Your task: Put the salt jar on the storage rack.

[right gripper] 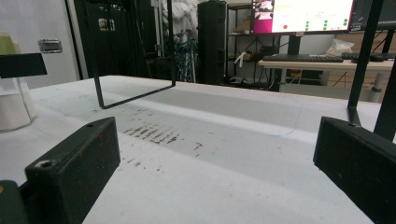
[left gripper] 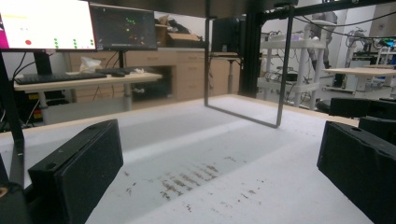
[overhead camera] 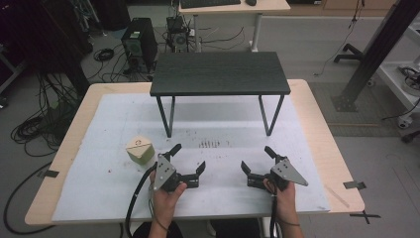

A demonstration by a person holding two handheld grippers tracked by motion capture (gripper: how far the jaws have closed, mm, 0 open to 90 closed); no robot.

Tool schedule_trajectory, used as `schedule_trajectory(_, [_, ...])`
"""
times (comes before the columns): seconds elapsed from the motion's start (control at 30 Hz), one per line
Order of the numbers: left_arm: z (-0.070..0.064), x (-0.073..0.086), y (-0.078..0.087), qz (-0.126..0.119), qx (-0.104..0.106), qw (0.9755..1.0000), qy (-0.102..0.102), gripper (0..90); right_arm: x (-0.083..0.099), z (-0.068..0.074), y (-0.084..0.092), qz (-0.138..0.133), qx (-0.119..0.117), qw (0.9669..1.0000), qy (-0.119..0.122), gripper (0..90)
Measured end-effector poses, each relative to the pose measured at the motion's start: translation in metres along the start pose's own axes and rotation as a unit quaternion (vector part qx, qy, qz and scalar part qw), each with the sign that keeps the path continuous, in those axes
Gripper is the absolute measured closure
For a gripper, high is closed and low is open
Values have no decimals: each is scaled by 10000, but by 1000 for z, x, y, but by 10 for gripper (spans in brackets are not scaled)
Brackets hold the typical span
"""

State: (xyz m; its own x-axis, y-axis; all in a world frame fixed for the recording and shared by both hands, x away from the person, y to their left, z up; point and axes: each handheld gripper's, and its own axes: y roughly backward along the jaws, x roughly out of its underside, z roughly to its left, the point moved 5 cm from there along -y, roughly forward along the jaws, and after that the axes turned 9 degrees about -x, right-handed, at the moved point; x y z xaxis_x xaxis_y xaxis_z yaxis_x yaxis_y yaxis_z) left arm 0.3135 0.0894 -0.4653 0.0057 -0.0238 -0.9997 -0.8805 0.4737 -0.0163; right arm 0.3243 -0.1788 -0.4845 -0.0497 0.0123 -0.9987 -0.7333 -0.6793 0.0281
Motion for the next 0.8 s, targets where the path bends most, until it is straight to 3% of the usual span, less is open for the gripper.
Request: schedule_trajectory(0.8, [0, 0, 0, 29, -63, 10000, -9, 10, 0, 0, 0, -27, -6, 10000, -9, 0])
